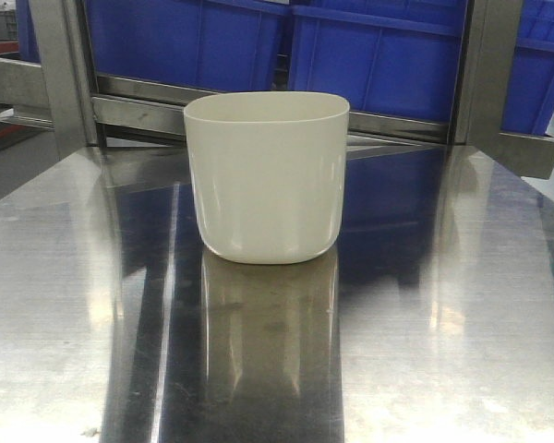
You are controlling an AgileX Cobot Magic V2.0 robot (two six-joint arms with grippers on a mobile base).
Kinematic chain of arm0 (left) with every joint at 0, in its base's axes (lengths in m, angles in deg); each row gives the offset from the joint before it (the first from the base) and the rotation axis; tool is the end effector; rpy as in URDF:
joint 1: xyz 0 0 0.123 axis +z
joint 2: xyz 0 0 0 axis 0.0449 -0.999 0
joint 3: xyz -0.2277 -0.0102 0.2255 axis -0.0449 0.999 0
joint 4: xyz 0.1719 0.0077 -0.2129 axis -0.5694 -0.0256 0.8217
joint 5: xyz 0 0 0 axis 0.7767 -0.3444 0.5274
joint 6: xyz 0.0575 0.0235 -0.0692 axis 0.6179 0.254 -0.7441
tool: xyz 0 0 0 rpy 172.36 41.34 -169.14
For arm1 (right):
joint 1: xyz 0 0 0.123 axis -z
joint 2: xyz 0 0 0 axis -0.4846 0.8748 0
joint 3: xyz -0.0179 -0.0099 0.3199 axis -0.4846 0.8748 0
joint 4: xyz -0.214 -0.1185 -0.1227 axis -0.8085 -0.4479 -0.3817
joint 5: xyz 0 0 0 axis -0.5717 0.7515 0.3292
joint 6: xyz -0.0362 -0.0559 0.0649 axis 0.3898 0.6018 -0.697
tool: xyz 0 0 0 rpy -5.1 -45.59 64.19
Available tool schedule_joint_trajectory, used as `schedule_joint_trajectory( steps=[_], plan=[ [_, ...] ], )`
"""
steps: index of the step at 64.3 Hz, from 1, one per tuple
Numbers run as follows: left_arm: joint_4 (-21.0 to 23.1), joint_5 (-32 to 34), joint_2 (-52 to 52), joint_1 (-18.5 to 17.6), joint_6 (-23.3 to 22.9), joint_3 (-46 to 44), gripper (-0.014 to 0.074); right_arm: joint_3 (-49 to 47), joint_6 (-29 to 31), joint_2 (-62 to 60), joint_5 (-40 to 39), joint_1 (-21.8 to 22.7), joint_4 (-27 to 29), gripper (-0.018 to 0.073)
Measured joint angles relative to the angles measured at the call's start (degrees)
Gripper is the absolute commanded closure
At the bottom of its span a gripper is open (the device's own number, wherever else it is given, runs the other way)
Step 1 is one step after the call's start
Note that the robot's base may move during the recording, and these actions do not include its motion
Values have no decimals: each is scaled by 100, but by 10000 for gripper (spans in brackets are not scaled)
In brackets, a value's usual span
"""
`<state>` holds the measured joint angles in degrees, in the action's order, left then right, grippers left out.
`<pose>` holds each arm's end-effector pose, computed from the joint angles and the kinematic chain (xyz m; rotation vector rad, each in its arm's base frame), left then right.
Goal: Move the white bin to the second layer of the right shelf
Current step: 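Move the right gripper down toward the rim of the white bin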
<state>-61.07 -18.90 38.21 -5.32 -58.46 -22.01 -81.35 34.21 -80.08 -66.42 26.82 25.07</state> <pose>0.0446 -0.0031 0.2031 -0.0146 1.5677 -0.1052 0.0452 0.0024 0.1945 -0.0034 1.5906 0.0657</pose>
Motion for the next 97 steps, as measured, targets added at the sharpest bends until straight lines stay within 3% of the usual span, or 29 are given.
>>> schedule_joint_trajectory(
  steps=[22, 33, 43, 65, 76, 82, 87, 97],
  plan=[
    [0, 0, 0, 0, 0, 0, 512, 0, 0, 0, 0, 0, -73, 504],
    [0, 0, 0, 0, 0, 0, 512, -168, 0, 0, 290, 0, -545, 504],
    [0, 0, 0, 0, 0, 0, 512, -905, 0, 323, 780, 0, -1164, 504],
    [0, 0, 0, 0, 0, 0, 512, -2264, 0, 3079, 855, -63, -1346, 504],
    [0, 0, 0, 0, 0, 0, 512, -3097, -191, 4941, 187, -719, -1389, 504],
    [0, 0, 0, 0, 0, 0, 512, -3615, -598, 5864, 183, -1210, -1587, 503],
    [0, 0, 0, 0, 0, 0, 512, -4123, -1293, 6482, 422, -1525, -1824, 500],
    [0, 0, 0, 0, 0, 0, 512, -5263, -3532, 7573, 1775, -1967, -2638, 484]
  ],
)
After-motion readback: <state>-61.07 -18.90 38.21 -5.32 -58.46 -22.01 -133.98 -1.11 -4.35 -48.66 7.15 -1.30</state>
